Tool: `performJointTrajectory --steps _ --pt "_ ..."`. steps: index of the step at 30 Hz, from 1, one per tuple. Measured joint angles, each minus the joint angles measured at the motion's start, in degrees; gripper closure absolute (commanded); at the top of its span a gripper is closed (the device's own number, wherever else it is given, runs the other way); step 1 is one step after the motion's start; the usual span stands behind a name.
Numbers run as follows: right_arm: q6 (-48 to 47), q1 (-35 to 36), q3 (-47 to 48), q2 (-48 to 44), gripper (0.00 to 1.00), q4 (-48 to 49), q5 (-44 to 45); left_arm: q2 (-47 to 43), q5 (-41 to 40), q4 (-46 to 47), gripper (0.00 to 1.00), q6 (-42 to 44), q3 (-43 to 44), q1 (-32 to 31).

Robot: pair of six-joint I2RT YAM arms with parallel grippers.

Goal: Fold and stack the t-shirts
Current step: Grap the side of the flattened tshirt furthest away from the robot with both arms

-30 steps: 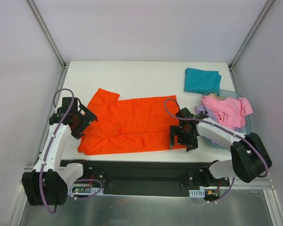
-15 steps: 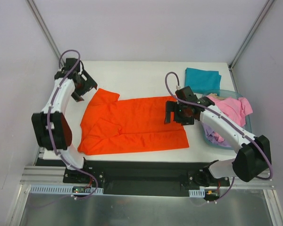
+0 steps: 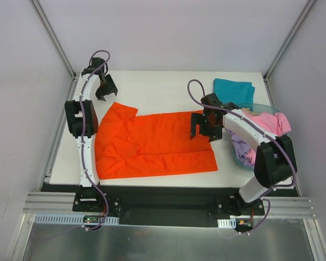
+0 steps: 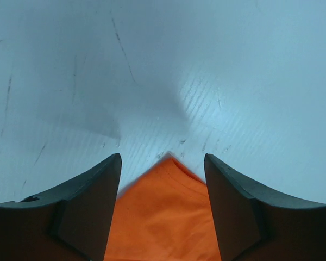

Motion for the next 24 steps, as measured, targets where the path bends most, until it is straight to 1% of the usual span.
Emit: performJointTrajectory --steps 1,3,7,11,13,17,18,20,21,24 --pt "-0.1 -0.2 0.2 0.4 0.03 0.1 -0.1 0.9 0.3 -0.4 0.44 0.4 0.4 -0.1" --pt "-0.3 -0.6 0.4 1.2 0.03 0.2 -0.3 2.3 0.4 -0.9 0.45 1.4 0.8 -0.5" --pt "-0.4 -0.9 0.5 2.3 0.03 0.5 -1.3 3.0 0.3 -1.6 0.52 3.0 0.9 -1.6" --pt "-0.5 -1.1 0.7 2.4 0.03 0.6 -1.6 3.0 -1.4 -1.5 0.6 3.3 0.4 -2.7" --pt "-0.5 -1.4 0.7 2.4 0.03 0.8 -1.6 3.0 -2.7 -1.4 0.63 3.3 -1.0 -3.1" --pt "-0.8 -1.9 0.7 2.4 0.03 0.9 -1.5 1.6 -4.0 -0.3 0.76 3.3 -3.8 -3.3" --pt "-0.9 -2.0 0.7 2.4 0.03 0.9 -1.4 1.3 -4.4 -0.2 0.84 3.2 -4.3 -3.5" --pt "-1.1 -2.4 1.0 2.4 0.03 0.9 -1.2 1.0 -4.8 -0.1 0.93 3.2 -4.8 -3.5" --pt "-1.2 -2.5 1.2 2.4 0.03 0.9 -0.9 0.9 -5.0 -0.1 1.0 3.3 -4.9 -3.5" --pt "-1.5 -3.4 4.3 3.6 0.03 0.5 0.2 0.8 -4.7 -0.1 1.0 3.1 -5.0 -3.4"
